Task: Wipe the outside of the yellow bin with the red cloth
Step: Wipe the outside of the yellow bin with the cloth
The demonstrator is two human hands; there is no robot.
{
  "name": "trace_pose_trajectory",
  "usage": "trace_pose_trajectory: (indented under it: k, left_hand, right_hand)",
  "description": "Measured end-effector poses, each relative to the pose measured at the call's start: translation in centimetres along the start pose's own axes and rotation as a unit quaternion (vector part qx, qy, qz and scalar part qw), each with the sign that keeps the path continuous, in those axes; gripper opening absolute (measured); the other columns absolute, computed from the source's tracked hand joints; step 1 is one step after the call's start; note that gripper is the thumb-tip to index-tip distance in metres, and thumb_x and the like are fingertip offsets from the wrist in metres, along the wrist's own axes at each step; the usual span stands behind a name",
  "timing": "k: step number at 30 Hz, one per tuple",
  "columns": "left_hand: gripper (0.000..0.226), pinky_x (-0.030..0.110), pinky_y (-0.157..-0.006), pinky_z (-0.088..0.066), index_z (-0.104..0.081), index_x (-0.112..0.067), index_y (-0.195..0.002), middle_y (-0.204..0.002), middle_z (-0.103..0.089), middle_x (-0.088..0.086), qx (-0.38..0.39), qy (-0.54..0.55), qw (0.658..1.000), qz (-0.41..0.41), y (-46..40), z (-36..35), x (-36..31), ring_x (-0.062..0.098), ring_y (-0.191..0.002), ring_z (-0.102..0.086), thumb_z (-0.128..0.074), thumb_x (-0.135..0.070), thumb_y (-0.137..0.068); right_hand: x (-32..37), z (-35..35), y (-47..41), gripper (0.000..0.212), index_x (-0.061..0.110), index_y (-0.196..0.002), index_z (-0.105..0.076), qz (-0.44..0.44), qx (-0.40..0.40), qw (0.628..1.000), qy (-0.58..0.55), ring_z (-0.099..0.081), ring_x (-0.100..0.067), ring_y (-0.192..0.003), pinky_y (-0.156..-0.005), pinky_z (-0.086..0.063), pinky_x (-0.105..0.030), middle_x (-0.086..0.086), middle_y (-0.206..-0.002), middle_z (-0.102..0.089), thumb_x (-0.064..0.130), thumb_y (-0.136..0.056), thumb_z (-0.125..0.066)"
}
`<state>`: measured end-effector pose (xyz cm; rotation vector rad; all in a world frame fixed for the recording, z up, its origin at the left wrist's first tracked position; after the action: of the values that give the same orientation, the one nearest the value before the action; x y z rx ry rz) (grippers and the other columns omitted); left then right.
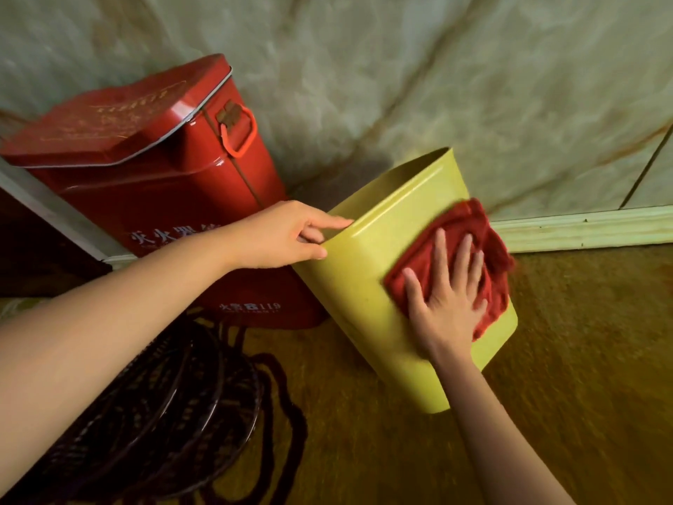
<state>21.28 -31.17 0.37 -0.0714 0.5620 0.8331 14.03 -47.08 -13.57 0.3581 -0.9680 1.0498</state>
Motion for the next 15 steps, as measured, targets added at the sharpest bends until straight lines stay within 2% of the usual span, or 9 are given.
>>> trace_pose_trajectory:
  k: [2,4,6,7,9,10,12,14,15]
  left_hand:
    - [0.063,0.021,-0.088,-0.046,-0.04,-0.054,-0.111,-0.096,-0.072,0.007,0.014,0.004,1.0,0.0,0.4,-0.4,-0.4,-0.017,-0.079,-0.053,-0.062,-0.005,-0.078]
    - [0.063,0.019,-0.089,-0.045,-0.039,-0.062,-0.104,-0.108,-0.07,0.009,0.012,-0.022,1.0,-0.019,0.0,-0.8,-1.7,-0.008,-0.094,-0.056,-0.062,-0.01,-0.078]
    - [0.063,0.019,-0.087,-0.047,-0.04,-0.063,-0.106,-0.11,-0.069,0.008,0.011,-0.053,0.998,-0.035,-1.2,-1.0,-3.5,0.001,-0.1,-0.059,-0.064,-0.014,-0.076]
    - [0.061,0.016,-0.084,-0.047,-0.043,-0.058,-0.112,-0.108,-0.07,0.007,0.016,-0.06,0.997,-0.041,-1.9,-1.1,-4.4,0.001,-0.098,-0.06,-0.064,-0.014,-0.075]
    - [0.055,0.002,-0.074,-0.042,-0.049,-0.038,-0.122,-0.103,-0.072,0.005,0.018,-0.082,0.995,-0.06,-3.5,-1.2,-6.4,-0.013,-0.089,-0.056,-0.065,-0.015,-0.074]
    - [0.054,-0.003,-0.07,-0.039,-0.051,-0.031,-0.122,-0.102,-0.072,0.005,0.013,-0.088,0.994,-0.069,-4.3,-1.3,-7.3,-0.02,-0.084,-0.051,-0.065,-0.015,-0.073]
    - [0.053,-0.005,-0.069,-0.037,-0.052,-0.026,-0.122,-0.102,-0.072,0.003,0.018,-0.068,0.995,-0.074,-5.5,-1.9,-9.0,-0.026,-0.079,-0.048,-0.065,-0.013,-0.072]
    - [0.056,-0.003,-0.074,-0.039,-0.049,-0.024,-0.125,-0.108,-0.067,-0.001,0.055,-0.037,0.995,-0.072,-5.7,-2.6,-9.7,-0.02,-0.082,-0.053,-0.066,-0.011,-0.073]
    - [0.06,-0.002,-0.079,-0.038,-0.045,-0.023,-0.129,-0.115,-0.061,-0.005,0.075,-0.038,0.994,-0.074,-5.3,-2.7,-9.6,-0.014,-0.091,-0.053,-0.065,-0.009,-0.074]
  right_hand:
    - [-4.9,0.3,3.0,0.064,0.056,-0.132,0.012,-0.099,0.001,0.995,-0.02,0.014,-0.015,-0.146,-0.111,-0.01,-0.066,0.009,-0.158,0.014,0.068,-0.079,-0.022]
    - [-5.4,0.3,4.9,0.062,0.055,-0.13,0.014,-0.123,-0.006,0.991,-0.054,0.014,-0.015,-0.146,-0.112,-0.008,-0.064,0.012,-0.154,0.017,0.068,-0.078,-0.017]
    - [-1.7,0.7,4.4,0.063,0.054,-0.135,0.014,-0.053,-0.032,0.995,-0.076,0.016,-0.011,-0.145,-0.113,-0.005,-0.064,0.017,-0.151,0.018,0.07,-0.079,-0.012]
    - [0.9,1.3,3.9,0.064,0.051,-0.139,0.012,0.007,-0.048,0.997,-0.066,0.014,-0.01,-0.145,-0.113,-0.005,-0.061,0.017,-0.153,0.017,0.07,-0.082,-0.013]
    - [4.7,2.9,3.0,0.066,0.042,-0.144,0.005,0.108,-0.093,0.99,-0.011,0.006,-0.013,-0.146,-0.111,-0.013,-0.054,0.011,-0.155,0.009,0.066,-0.087,-0.018]
    - [5.2,3.8,2.6,0.069,0.04,-0.145,0.003,0.13,-0.113,0.985,0.012,0.001,-0.015,-0.147,-0.11,-0.017,-0.05,0.007,-0.156,0.004,0.066,-0.087,-0.023]
    - [4.1,5.3,2.1,0.073,0.039,-0.145,0.002,0.153,-0.129,0.98,0.019,-0.004,-0.017,-0.146,-0.111,-0.016,-0.044,0.001,-0.155,-0.003,0.067,-0.086,-0.029]
    - [1.6,5.7,2.2,0.074,0.038,-0.145,0.001,0.167,-0.112,0.979,0.017,-0.005,-0.02,-0.146,-0.116,-0.012,-0.044,-0.002,-0.156,-0.005,0.068,-0.085,-0.03]
    - [0.1,5.4,2.2,0.073,0.038,-0.145,0.002,0.159,-0.085,0.984,0.015,-0.003,-0.021,-0.147,-0.117,-0.012,-0.046,-0.001,-0.156,-0.004,0.07,-0.085,-0.027]
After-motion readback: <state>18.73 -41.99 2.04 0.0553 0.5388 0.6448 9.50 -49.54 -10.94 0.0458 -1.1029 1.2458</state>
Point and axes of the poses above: each hand's wrist, its own y-axis away from the middle knuckle, its own z-axis out of the back of the hand, x = y × z, the point moved 8 cm from there along -y, towards the middle knuckle
